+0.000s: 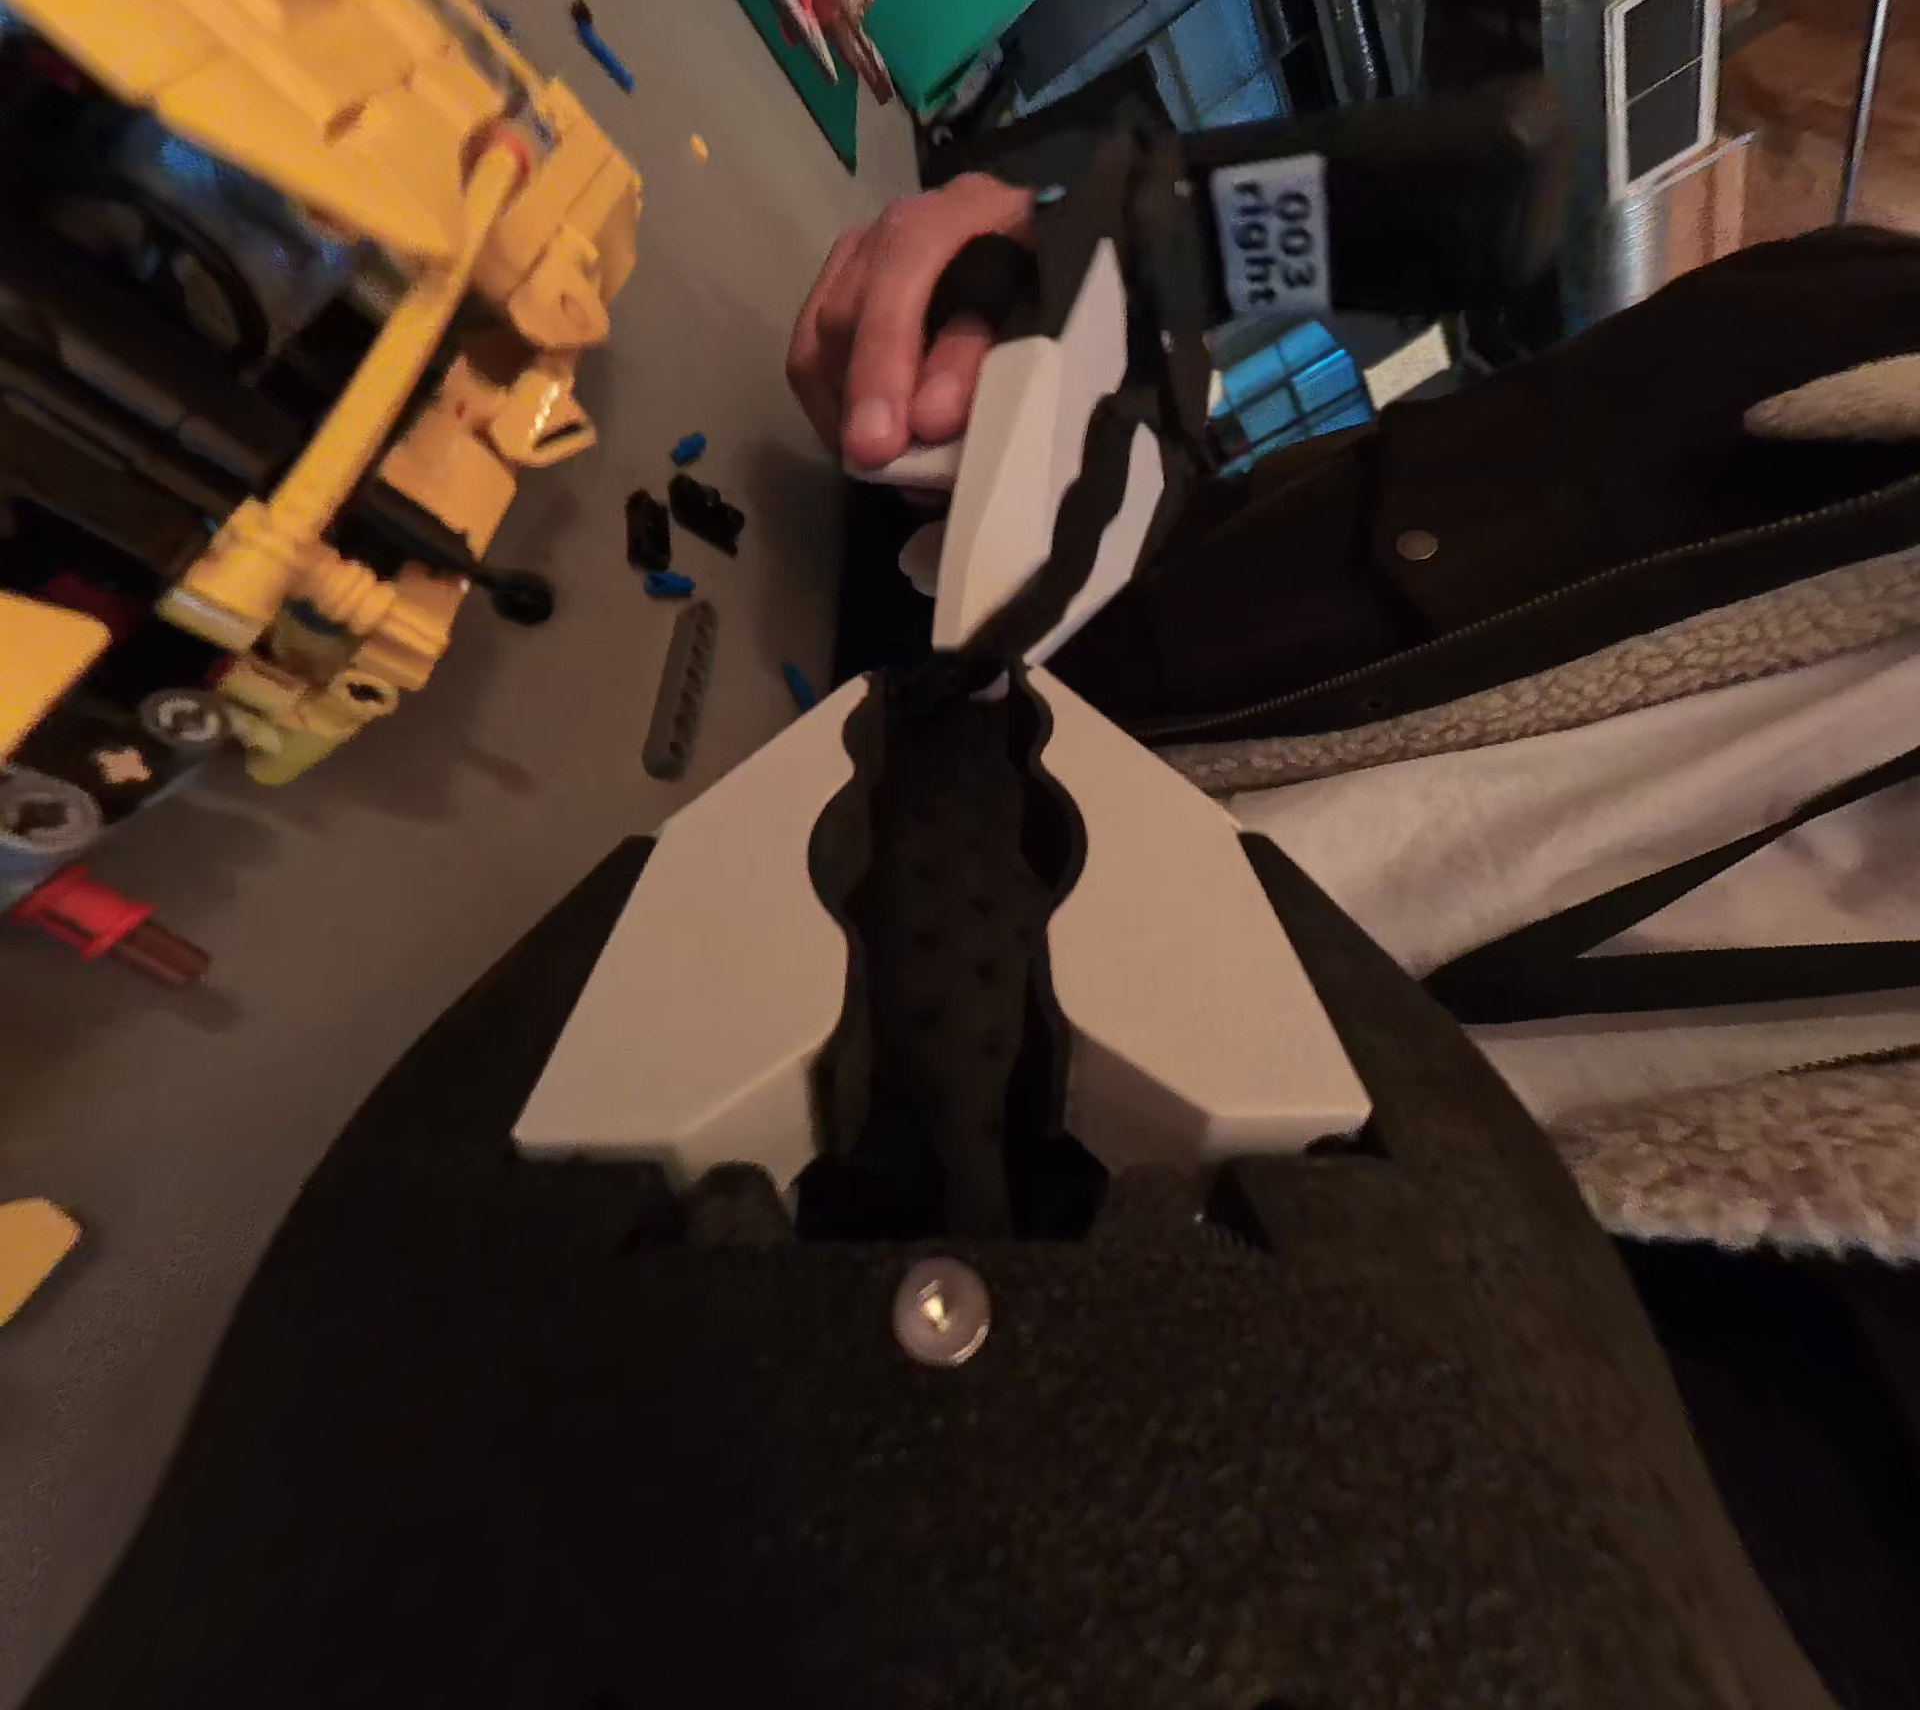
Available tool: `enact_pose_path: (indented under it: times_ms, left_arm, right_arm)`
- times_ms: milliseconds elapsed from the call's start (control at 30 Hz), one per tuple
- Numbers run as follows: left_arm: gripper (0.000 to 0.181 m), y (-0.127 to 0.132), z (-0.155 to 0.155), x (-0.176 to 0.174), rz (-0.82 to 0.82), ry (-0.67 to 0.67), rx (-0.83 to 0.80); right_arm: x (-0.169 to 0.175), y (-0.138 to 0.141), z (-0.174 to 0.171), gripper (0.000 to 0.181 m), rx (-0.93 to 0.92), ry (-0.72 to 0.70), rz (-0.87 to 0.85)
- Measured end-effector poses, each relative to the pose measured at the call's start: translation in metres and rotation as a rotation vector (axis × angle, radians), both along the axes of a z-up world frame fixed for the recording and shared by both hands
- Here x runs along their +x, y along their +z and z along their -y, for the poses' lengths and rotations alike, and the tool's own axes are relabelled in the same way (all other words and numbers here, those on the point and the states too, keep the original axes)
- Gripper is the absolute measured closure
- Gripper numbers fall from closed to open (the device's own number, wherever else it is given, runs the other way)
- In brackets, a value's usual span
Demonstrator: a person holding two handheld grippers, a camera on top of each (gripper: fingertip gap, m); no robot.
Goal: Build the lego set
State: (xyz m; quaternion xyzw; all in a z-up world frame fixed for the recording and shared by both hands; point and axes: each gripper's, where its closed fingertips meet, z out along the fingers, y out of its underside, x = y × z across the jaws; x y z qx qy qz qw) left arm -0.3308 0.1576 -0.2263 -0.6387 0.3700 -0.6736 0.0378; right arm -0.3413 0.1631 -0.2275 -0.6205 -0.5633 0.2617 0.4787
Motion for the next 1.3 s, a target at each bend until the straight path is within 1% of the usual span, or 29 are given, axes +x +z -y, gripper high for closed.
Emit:
enact_pose_path:
  times_ms: [67,133,200,233,300,367,400,533,633,667,700,800,867,933,1067,1133,1200,1300]
  left_arm:
    - [0.159,0.009,-0.003,-0.001,0.05,0.033,0.081]
    - [0.16,0.012,-0.006,-0.001,0.07,0.057,0.182]
    - [0.16,0.017,-0.002,0.002,0.099,0.057,0.326]
    - [0.159,0.022,0.001,0.004,0.127,0.055,0.385]
    - [0.16,0.03,0.005,0.006,0.168,0.06,0.446]
    - [0.17,0.033,0.002,0.006,0.179,0.085,0.457]
    - [0.174,0.032,0.0,0.005,0.174,0.088,0.458]
    - [0.171,0.026,0.001,0.006,0.146,0.086,0.523]
    - [0.168,0.018,-0.001,0.008,0.101,0.077,0.547]
    - [0.171,0.017,0.0,0.009,0.094,0.07,0.565]
    - [0.174,0.016,0.002,0.01,0.093,0.063,0.588]
    - [0.175,0.014,-0.001,0.012,0.081,0.059,0.622]
    - [0.175,0.01,-0.001,0.014,0.052,0.041,0.615]
    - [0.175,-0.004,-0.001,0.018,-0.014,0.013,0.661]
    - [0.175,-0.041,-0.003,0.025,-0.175,-0.05,0.816]
    - [0.174,-0.053,-0.005,0.027,-0.219,-0.057,0.852]
    - [0.174,-0.055,-0.008,0.027,-0.224,-0.038,0.856]
    - [0.174,-0.045,-0.01,0.027,-0.169,-0.001,0.827]
  right_arm:
    - [0.007,0.011,-0.004,0.174,-0.137,-0.012,-0.156]
    - [0.014,0.022,-0.006,0.174,-0.288,-0.005,-0.315]
    - [0.016,0.028,-0.006,0.174,-0.365,0.012,-0.402]
    - [0.015,0.031,-0.005,0.174,-0.376,0.023,-0.422]
    - [0.012,0.036,-0.002,0.174,-0.391,0.046,-0.452]
    - [0.01,0.032,0.0,0.174,-0.408,0.055,-0.44]
    - [0.009,0.031,0.0,0.174,-0.407,0.055,-0.434]
    - [0.011,0.027,-0.001,0.175,-0.408,0.042,-0.423]
    - [0.014,0.03,-0.003,0.175,-0.422,0.041,-0.449]
    - [0.014,0.03,-0.003,0.174,-0.428,0.041,-0.448]
    - [0.015,0.028,-0.003,0.174,-0.428,0.04,-0.442]
    - [0.018,0.025,-0.004,0.174,-0.422,0.026,-0.41]
    - [0.022,0.015,-0.003,0.174,-0.421,0.025,-0.322]
    - [0.027,0.001,-0.003,0.174,-0.392,0.017,-0.204]
    - [0.036,-0.038,-0.003,0.173,-0.352,-0.028,0.049]
    - [0.038,-0.05,-0.005,0.173,-0.341,-0.049,0.12]
    - [0.038,-0.051,-0.008,0.173,-0.342,-0.059,0.123]
    - [0.036,-0.041,-0.009,0.174,-0.397,-0.043,0.048]
